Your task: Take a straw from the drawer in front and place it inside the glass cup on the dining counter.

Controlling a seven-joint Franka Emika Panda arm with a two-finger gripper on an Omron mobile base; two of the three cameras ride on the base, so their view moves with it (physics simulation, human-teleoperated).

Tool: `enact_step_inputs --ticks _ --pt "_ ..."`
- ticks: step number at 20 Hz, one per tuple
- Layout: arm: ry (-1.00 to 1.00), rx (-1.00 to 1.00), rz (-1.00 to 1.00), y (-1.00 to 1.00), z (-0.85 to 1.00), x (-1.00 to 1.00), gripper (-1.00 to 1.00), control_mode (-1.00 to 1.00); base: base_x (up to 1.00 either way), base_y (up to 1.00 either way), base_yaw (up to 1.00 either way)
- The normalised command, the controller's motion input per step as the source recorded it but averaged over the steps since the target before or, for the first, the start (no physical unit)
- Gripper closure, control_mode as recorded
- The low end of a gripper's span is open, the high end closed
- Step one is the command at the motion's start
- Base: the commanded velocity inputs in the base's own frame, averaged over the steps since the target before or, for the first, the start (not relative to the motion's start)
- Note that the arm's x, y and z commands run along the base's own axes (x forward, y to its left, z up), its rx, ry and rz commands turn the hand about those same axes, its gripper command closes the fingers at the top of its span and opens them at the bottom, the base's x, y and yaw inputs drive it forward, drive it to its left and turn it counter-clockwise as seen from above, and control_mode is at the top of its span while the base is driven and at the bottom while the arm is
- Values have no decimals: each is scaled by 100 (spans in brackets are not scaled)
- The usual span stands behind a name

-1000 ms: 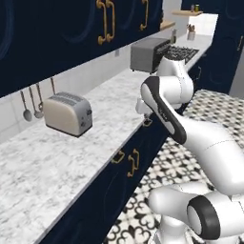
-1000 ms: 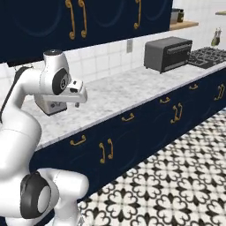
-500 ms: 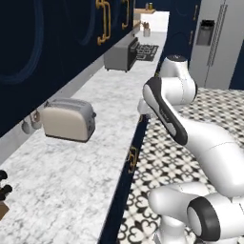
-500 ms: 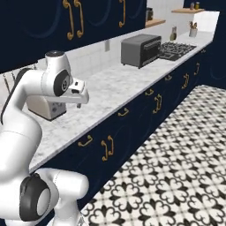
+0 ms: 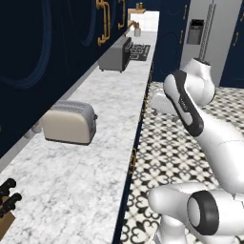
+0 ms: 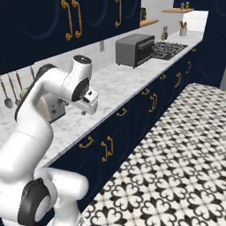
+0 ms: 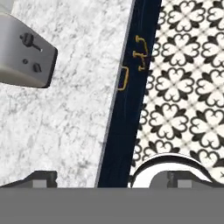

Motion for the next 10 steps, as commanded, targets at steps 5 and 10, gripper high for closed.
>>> enact_step_inputs --ticks 5,10 --pt "8 63 -6 -100 -53 7 -100 -100 0 0 0" --pt "10 62 0 -79 -70 31 -100 -100 0 0 0"
